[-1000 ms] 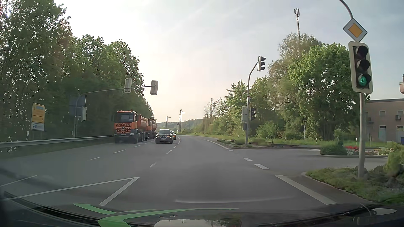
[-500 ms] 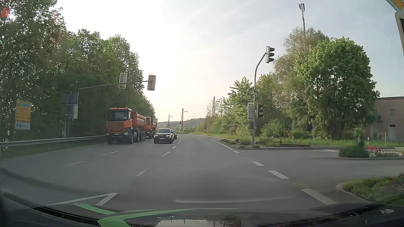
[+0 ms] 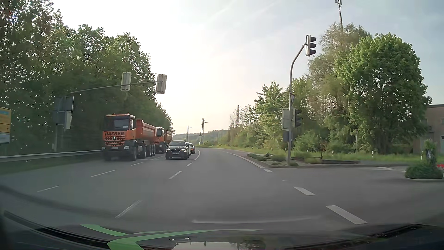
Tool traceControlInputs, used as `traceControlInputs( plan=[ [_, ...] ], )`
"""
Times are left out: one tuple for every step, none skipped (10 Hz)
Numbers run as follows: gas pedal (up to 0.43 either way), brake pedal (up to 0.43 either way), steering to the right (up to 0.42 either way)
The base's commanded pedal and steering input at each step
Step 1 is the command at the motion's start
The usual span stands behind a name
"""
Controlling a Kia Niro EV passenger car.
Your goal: Follow the waypoints while adhering to traffic rules and regulations
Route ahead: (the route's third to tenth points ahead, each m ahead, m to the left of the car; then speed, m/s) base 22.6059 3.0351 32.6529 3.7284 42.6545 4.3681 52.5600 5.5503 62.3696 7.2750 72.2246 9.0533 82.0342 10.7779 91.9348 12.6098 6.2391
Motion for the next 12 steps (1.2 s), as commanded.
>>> traceControlInputs(
  plan=[
    [0.5, 0.0, -0.014],
    [0.48, 0.0, -0.013],
    [0.469, 0.0, -0.013],
    [0.469, 0.0, -0.013],
    [0.461, 0.0, -0.013],
    [0.461, 0.0, -0.013],
    [0.449, 0.0, -0.013],
    [0.449, 0.0, -0.013],
    [0.441, 0.0, -0.013],
    [0.429, 0.0, -0.013],
    [0.429, 0.0, -0.013],
    [0.429, 0.0, -0.013]
  ],
)
